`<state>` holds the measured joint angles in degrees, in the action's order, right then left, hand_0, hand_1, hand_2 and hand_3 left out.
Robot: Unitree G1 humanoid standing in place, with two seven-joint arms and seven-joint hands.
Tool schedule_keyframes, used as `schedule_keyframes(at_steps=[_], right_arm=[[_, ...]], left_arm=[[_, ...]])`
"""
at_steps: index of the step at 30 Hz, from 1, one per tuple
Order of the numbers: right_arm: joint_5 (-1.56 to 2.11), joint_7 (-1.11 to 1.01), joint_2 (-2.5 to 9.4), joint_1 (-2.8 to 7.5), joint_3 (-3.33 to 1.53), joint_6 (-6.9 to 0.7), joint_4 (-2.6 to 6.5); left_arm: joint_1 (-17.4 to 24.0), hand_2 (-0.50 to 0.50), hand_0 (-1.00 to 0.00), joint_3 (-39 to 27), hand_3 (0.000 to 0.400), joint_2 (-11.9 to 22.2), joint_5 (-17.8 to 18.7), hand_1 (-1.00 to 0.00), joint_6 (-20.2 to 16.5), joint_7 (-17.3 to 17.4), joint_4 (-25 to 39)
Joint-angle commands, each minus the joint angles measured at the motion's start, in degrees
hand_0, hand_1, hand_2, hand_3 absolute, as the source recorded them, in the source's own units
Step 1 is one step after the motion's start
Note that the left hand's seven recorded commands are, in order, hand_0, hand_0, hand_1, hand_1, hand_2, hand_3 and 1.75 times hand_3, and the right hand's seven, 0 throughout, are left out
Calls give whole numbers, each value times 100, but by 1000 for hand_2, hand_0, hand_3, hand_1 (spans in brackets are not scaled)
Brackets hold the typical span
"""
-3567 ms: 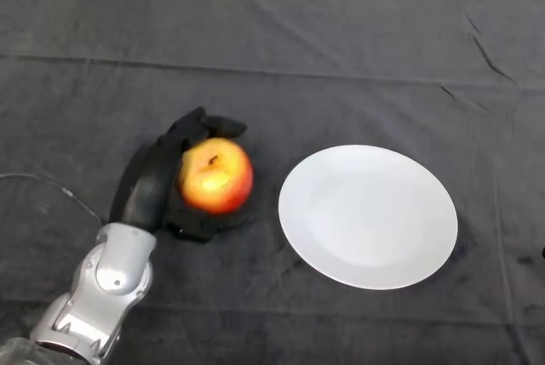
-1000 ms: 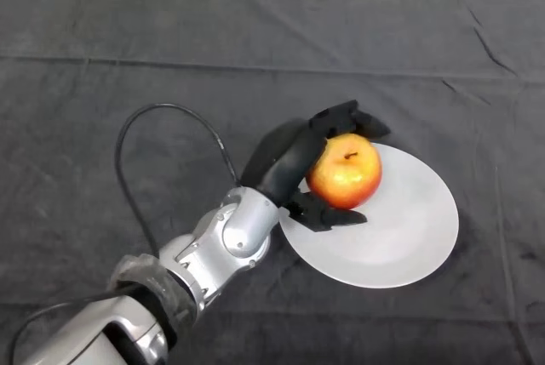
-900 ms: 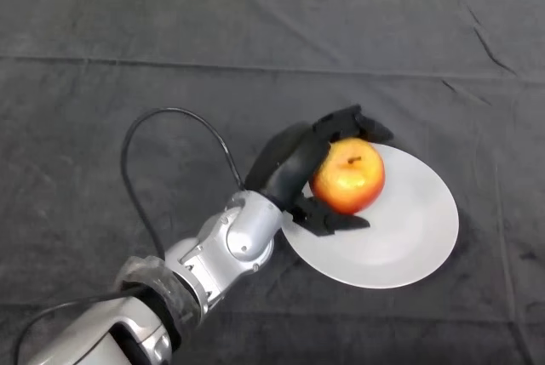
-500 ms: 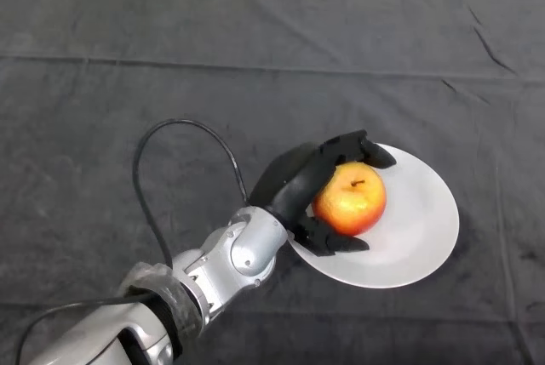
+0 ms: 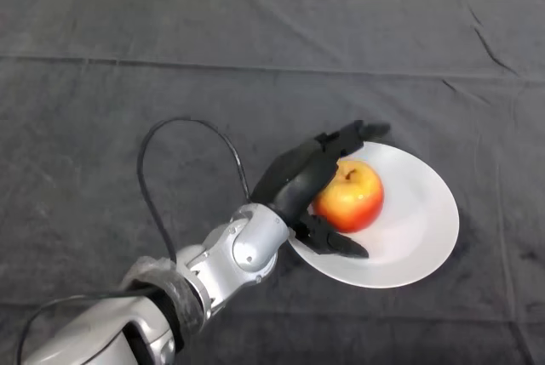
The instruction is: Move the apple to the plate
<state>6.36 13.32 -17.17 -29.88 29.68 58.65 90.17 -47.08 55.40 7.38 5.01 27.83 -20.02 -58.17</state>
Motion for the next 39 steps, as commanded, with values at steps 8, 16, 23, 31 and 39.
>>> schedule_keyframes(at_steps=[8,16,23,31,39], right_arm=[[-4,13,456,612,153,-502,725],[-17,14,455,611,166,-500,728],[-28,16,455,612,176,-500,727],[-38,17,456,614,185,-504,721],[-44,18,458,619,189,-513,707]], left_arm=[[-514,0,0,-319,0,142,278,0,160,189,-353],[-637,0,0,-953,0,583,440,0,431,314,-352],[-521,0,0,-1568,0,1156,549,0,664,330,-92],[-121,0,0,-2253,0,1884,632,0,735,193,618],[596,0,0,-3019,0,2644,716,0,675,-103,1712]])
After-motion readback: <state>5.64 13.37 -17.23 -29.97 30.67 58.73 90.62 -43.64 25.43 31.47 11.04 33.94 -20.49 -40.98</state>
